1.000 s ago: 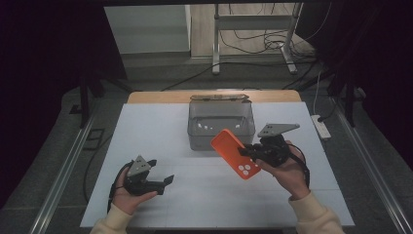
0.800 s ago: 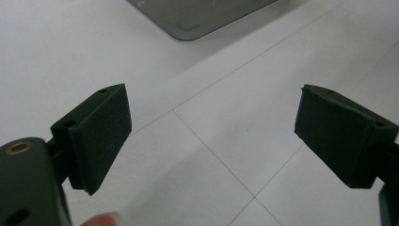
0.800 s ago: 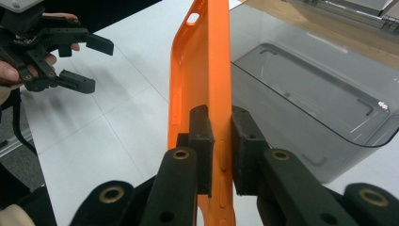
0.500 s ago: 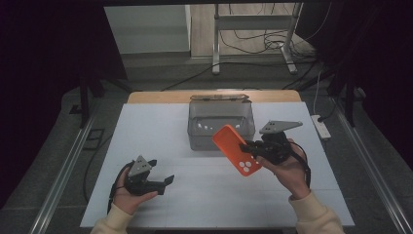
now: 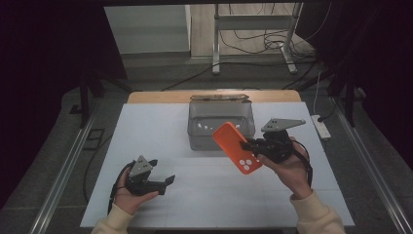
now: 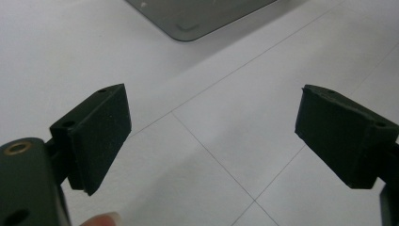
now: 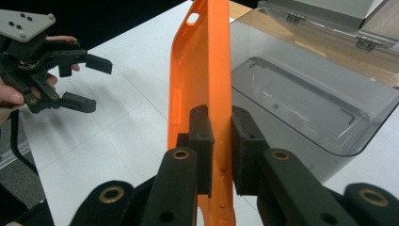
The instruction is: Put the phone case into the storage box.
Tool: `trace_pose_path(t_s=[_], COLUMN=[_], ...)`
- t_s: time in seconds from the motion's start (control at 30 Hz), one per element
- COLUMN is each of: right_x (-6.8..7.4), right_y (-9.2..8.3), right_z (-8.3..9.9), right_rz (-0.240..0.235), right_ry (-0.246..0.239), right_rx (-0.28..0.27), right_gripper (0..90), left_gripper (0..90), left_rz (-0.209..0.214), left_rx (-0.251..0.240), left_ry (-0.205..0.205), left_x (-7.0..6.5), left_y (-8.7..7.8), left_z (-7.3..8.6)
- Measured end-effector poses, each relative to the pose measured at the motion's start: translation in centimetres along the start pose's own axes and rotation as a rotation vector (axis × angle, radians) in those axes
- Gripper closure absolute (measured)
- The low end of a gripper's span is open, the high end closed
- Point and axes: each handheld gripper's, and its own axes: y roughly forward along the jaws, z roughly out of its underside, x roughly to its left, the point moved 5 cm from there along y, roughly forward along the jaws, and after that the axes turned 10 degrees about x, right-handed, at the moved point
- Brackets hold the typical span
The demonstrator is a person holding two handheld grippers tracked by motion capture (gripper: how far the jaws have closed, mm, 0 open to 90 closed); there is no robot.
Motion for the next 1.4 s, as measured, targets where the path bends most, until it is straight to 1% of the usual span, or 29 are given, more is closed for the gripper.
trace_pose_path(t_s=[0.13, 0.3, 0.4, 0.7, 0.77, 0.93, 1.13, 1.23, 1.4], right_x=[-0.2, -0.5, -0.7, -1.2, -1.3, -1.6, -2.2, -2.5, -2.9], right_y=[-0.4, -0.8, -0.9, -0.4, -0.3, -0.4, -0.5, -0.6, -0.7], right_z=[-0.1, -0.5, -0.8, -1.4, -1.5, -2.2, -3.1, -3.6, -4.2], right_rz=[0.007, 0.023, 0.025, 0.033, 0.031, 0.042, 0.034, 0.05, 0.062], right_ry=[0.003, 0.017, 0.025, 0.028, 0.035, 0.036, 0.05, 0.057, 0.065], right_rx=[-0.003, -0.006, -0.01, -0.002, -0.003, -0.008, -0.019, -0.028, -0.036], right_gripper=[80.4, 80.3, 80.4, 80.4, 80.4, 80.4, 80.4, 80.3, 80.3], left_gripper=[11.0, 11.0, 11.0, 11.0, 11.0, 11.0, 11.1, 11.1, 11.1], left_rz=[0.005, 0.01, 0.01, 0.012, 0.013, 0.013, 0.015, 0.014, 0.014], left_rx=[-0.004, -0.003, -0.004, 0.0, 0.001, 0.0, -0.001, 0.001, 0.002], left_ry=[-0.008, -0.007, -0.003, -0.001, -0.001, -0.003, -0.003, -0.001, -0.002], left_x=[0.0, 0.0, -0.1, -0.1, -0.1, -0.1, -0.1, -0.1, -0.1], left_y=[-0.1, 0.0, 0.0, 0.0, 0.0, 0.0, 0.0, -0.1, 0.0], left_z=[0.0, 0.0, 0.0, -0.1, -0.1, 0.0, -0.1, 0.0, 0.0])
